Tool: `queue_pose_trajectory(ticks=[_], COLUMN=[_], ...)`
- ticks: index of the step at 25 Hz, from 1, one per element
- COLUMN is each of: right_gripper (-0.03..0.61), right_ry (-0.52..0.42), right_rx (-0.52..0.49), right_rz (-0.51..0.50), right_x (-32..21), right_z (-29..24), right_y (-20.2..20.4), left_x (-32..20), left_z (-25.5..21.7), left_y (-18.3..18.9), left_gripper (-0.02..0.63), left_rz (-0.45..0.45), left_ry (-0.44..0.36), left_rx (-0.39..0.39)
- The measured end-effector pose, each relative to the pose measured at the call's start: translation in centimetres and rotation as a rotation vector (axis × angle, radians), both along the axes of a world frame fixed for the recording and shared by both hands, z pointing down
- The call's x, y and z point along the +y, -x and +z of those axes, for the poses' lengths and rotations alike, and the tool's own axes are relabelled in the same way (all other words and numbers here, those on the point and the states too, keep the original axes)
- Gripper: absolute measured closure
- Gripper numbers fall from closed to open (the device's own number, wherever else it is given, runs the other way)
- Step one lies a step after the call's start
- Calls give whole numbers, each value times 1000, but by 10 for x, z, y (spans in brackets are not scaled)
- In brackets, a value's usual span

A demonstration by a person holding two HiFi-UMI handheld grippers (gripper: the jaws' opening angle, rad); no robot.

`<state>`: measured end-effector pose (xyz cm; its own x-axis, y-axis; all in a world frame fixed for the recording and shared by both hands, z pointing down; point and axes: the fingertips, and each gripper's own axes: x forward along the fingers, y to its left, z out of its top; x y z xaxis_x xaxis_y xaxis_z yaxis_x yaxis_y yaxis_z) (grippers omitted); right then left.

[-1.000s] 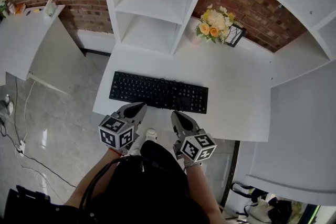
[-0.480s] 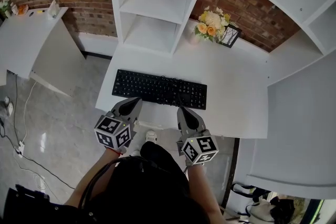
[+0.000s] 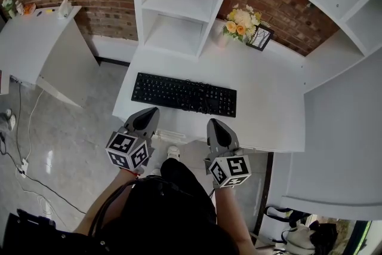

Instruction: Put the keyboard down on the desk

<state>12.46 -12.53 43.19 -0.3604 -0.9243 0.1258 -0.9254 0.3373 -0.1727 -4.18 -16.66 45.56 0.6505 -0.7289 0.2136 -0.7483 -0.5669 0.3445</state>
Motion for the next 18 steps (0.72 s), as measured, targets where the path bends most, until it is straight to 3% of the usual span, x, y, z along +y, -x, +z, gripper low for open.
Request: queue_pose_trajectory(ticks=[12, 18], right_gripper=[577, 577], right_ry=[-70, -97], right_rx=[2, 14], right_rz=[61, 75], right_x=[31, 49], right_z=[-17, -25], right_y=[1, 3], left_x=[24, 35], left_z=[-19, -32], left_y=[20, 35], left_gripper=[614, 614], left_rz=[-47, -68], left_ry=[-90, -162], left_rx=[-15, -60])
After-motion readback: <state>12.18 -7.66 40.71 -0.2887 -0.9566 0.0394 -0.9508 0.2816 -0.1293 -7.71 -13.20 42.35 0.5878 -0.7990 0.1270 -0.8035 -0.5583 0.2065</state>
